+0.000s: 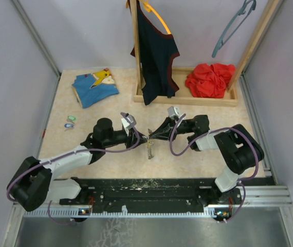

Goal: Put the keys on the keyring

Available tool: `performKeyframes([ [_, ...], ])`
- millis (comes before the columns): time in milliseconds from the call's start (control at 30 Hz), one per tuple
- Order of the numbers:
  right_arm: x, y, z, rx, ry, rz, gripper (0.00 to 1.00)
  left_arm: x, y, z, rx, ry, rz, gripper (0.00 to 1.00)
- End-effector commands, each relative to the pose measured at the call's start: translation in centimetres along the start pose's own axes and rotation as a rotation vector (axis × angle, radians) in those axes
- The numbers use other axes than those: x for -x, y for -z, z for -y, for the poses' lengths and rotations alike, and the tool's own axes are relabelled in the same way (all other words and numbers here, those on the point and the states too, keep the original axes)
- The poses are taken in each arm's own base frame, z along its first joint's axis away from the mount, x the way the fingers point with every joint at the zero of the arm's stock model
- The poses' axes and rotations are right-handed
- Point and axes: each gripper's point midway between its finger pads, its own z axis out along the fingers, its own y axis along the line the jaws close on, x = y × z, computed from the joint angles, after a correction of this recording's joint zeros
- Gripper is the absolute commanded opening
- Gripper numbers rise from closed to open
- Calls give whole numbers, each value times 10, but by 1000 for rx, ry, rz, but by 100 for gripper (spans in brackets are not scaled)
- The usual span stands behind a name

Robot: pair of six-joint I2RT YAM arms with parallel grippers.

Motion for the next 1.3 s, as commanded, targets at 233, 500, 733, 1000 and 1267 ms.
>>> performKeyframes([
  [233, 38, -2, -1, 14, 212, 64, 0, 10, 30, 28, -101, -116, 176, 65],
  [500, 39, -3, -2, 18, 209, 65, 0, 22, 24, 23, -103, -178, 223, 66],
  [733, 41, -3, -3, 20, 216, 65, 0, 29, 17, 19, -104, -188, 235, 61],
  [1000, 42, -3, -3, 15, 215, 69, 0, 32, 13, 25, -134, -164, 244, 55],
  [1267, 42, -3, -2, 13, 210, 70, 0, 33, 9, 28, -146, -156, 236, 38],
])
